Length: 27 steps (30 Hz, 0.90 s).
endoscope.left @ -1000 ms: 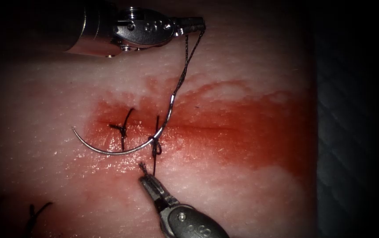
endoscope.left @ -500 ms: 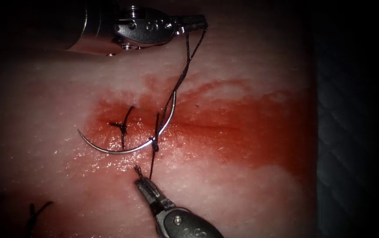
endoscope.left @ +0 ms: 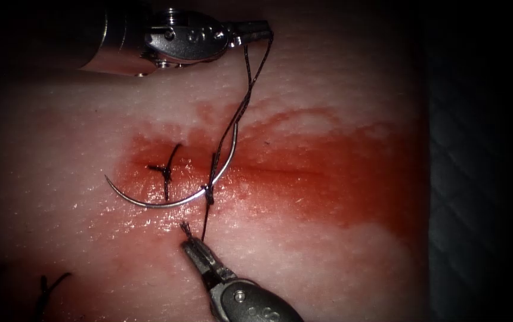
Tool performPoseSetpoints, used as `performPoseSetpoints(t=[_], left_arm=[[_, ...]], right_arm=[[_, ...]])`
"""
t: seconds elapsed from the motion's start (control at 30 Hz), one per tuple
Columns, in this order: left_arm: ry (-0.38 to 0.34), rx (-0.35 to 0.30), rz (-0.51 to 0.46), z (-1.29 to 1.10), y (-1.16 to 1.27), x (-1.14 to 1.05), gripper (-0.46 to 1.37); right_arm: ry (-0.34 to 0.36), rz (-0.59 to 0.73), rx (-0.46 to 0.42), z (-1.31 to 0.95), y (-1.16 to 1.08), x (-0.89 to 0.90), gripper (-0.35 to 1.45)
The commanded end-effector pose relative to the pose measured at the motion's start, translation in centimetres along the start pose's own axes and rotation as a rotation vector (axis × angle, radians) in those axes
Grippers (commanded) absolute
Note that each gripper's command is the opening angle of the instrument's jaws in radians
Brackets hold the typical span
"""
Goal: Wound Closure
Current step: To tie the knot, pull the right hand down and the left hand up
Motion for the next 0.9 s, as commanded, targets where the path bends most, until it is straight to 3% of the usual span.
performPoseSetpoints(t=[0.03, 0.47, 0.9], left_arm=[[-0.001, 0.000, -0.001, 0.00, 0.00, 0.00, -0.35], [-0.005, 0.015, -0.014, 0.05, -0.02, 0.09, -0.35], [-0.005, 0.015, -0.014, 0.05, -0.02, 0.09, -0.35]], right_arm=[[0.000, 0.000, -0.002, -0.01, -0.01, 0.00, -0.35], [-0.060, -0.005, 0.029, -0.03, -0.02, -0.01, -0.35], [-0.060, -0.006, 0.033, -0.01, 0.00, -0.01, -0.35]])
